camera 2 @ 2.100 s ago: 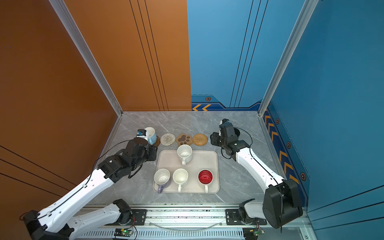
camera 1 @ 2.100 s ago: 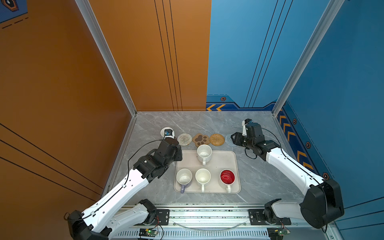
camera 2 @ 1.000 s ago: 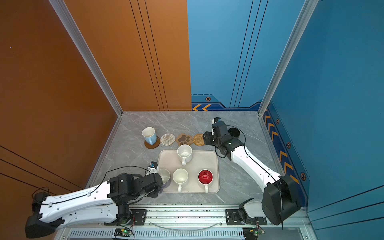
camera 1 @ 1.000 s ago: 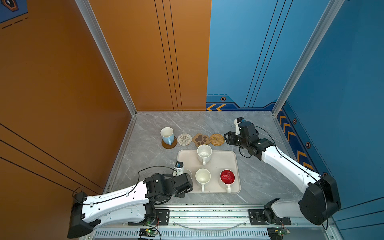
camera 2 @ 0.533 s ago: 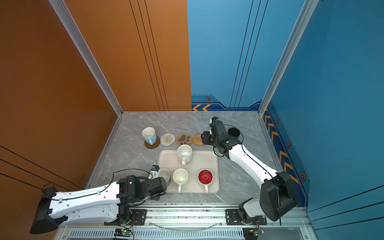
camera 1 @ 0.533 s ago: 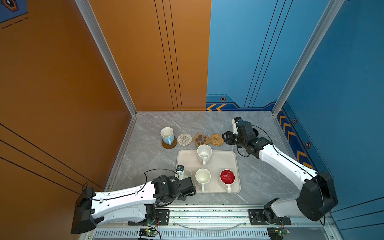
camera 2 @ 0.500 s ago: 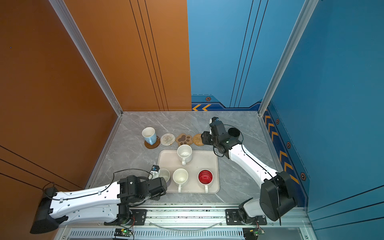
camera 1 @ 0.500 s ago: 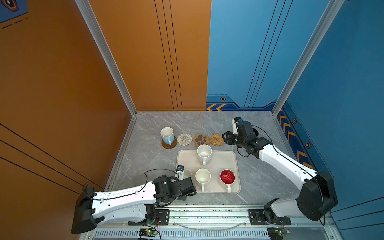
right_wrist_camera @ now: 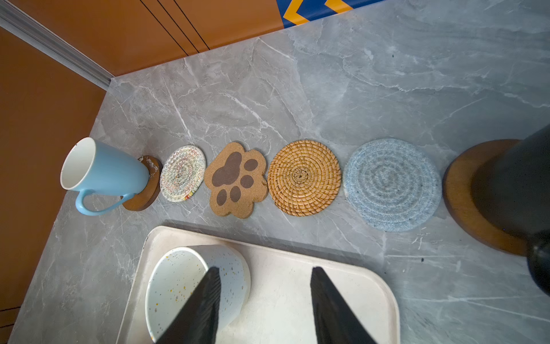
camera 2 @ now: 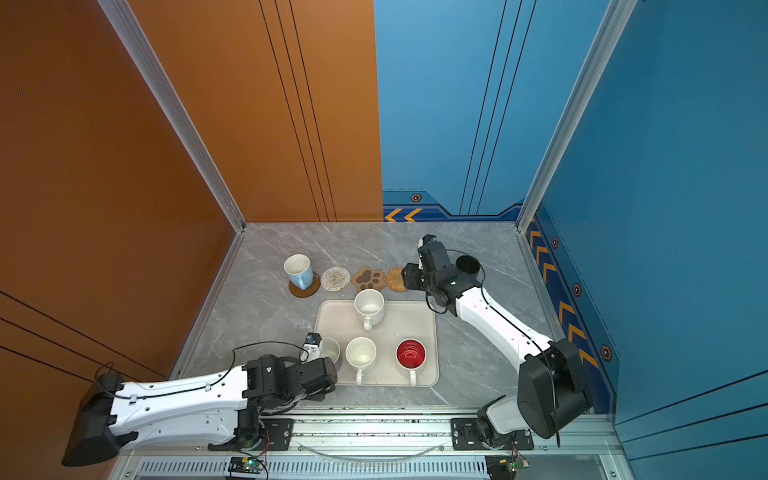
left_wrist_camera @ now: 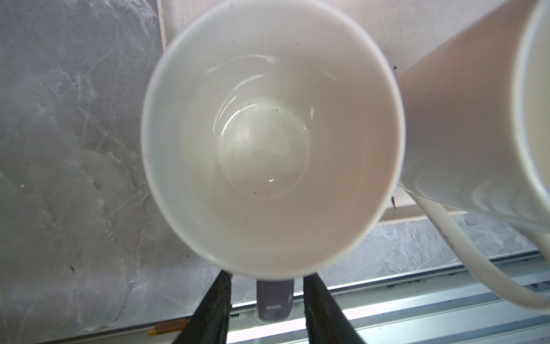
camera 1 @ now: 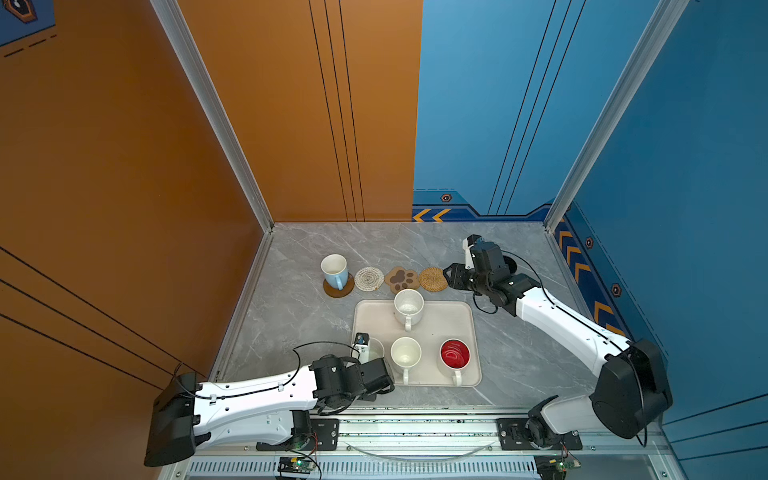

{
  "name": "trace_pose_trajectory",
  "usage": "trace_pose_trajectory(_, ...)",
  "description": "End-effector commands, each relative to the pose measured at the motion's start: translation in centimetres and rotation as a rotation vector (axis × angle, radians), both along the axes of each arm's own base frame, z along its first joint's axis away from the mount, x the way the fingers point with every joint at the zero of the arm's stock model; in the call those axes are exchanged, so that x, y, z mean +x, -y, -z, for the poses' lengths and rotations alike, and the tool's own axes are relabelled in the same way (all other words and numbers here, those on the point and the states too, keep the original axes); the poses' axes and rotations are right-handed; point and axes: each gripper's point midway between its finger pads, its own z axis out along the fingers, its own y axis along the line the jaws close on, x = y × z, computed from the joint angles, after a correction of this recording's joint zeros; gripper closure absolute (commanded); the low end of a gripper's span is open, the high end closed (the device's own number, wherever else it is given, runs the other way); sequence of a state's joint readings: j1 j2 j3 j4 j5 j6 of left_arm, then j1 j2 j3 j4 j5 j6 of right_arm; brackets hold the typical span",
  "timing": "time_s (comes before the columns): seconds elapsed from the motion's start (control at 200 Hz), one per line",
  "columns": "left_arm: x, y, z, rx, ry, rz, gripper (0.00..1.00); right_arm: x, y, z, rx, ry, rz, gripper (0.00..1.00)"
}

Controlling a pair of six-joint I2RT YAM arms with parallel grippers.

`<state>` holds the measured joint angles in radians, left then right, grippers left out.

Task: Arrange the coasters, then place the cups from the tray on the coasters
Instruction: 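Lower the left gripper and close it on the white mug's rim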

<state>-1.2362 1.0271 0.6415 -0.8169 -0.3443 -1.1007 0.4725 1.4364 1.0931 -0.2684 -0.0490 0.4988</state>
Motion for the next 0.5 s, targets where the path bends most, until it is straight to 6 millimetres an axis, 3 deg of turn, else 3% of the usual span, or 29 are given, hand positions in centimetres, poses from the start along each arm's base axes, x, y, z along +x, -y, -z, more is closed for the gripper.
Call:
trace_pose_trajectory(0.0,0.8,-0.3,0.1,0.007,0.035,-0.033,0.58,0.6,-0.3,-1.0,0.001,0.025,0.006,0.52)
trace_pose_trajectory(0.31,1.2,-0.3,1.1,0.023,0.022,-0.061,0.58,0.6,-0.3,-0.7,-0.004,0.018,0.006,0.52)
trace_pose_trajectory(0.496,1.7,-1.0,1.4,0.039,0.030,-0.106,0.64,0.6,-0.4,-0.5,-0.005,0.012,0.001,0.52)
